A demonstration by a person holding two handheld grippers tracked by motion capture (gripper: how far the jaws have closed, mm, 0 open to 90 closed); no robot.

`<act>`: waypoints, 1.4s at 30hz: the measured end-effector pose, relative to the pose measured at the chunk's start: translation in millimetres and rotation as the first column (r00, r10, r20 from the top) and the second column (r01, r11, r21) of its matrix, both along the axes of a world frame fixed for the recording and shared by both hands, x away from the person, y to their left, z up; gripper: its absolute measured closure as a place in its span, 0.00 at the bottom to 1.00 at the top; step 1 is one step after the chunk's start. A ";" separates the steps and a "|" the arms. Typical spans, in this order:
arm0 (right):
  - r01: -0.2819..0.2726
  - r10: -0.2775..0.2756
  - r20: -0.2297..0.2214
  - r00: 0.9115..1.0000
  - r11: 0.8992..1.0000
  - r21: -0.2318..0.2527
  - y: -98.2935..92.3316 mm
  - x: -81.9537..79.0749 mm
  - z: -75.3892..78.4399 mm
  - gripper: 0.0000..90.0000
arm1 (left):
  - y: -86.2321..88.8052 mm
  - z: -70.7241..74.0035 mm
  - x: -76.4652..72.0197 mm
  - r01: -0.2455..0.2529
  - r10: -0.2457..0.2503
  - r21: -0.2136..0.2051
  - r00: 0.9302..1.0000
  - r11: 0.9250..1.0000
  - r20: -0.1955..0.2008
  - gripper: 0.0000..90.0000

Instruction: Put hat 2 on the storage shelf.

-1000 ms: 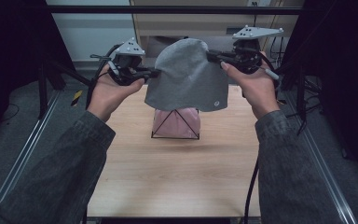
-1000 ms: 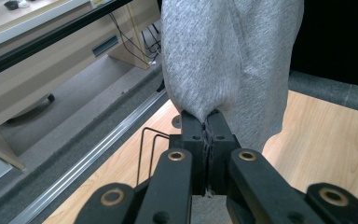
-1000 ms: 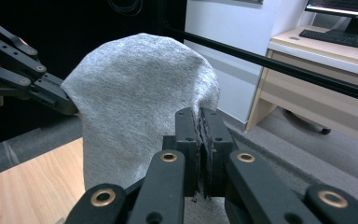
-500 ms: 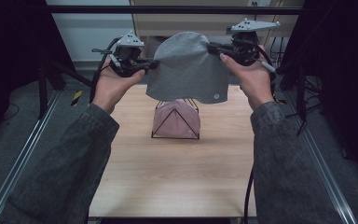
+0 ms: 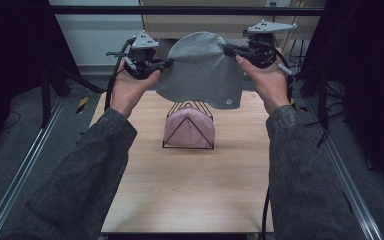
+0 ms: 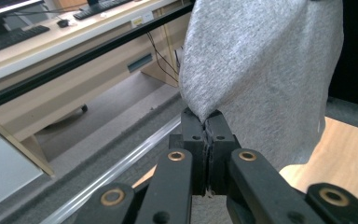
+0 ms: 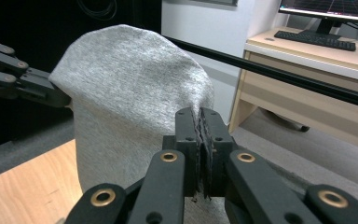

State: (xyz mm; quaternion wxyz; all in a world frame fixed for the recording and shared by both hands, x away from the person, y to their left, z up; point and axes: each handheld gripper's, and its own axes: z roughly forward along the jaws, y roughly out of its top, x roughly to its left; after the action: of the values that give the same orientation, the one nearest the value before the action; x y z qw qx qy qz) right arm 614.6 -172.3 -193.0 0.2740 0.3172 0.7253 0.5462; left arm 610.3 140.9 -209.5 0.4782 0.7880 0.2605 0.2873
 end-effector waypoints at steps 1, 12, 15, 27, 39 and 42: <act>0.000 0.000 -0.002 1.000 1.000 0.004 -0.3 1.8 -1.1 0.97 | -0.4 -1.6 2.2 0.003 -0.003 0.003 1.000 1.000 -0.011 0.98; 0.008 -0.008 -0.043 0.999 1.000 0.006 4.2 30.2 -23.5 0.97 | 1.6 -20.5 21.0 -0.021 0.021 0.006 1.000 1.000 -0.010 0.98; 0.014 -0.013 -0.055 0.998 1.000 0.012 5.1 35.1 -29.6 0.97 | 2.0 -27.1 25.1 -0.028 0.028 0.001 1.000 1.000 -0.011 0.98; -0.003 0.002 -0.088 0.996 1.000 -0.016 14.7 37.1 -56.8 0.97 | 10.9 -58.9 32.3 -0.042 0.041 -0.007 0.997 0.999 -0.063 0.98; -0.012 0.010 -0.119 0.993 1.000 -0.022 21.8 32.8 -79.1 0.97 | 18.0 -77.9 25.3 -0.038 0.039 0.011 0.995 0.999 -0.087 0.98; -0.019 0.015 -0.128 0.992 0.999 -0.029 24.2 31.1 -85.4 0.97 | 19.1 -86.2 23.9 -0.041 0.043 0.024 0.994 0.999 -0.098 0.98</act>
State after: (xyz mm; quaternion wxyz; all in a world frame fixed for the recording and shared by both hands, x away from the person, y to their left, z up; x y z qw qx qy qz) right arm 645.7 -148.2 -278.5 0.2274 0.3412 0.7521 0.5161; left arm 634.2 160.0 -295.7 0.4500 0.8007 0.2970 0.2610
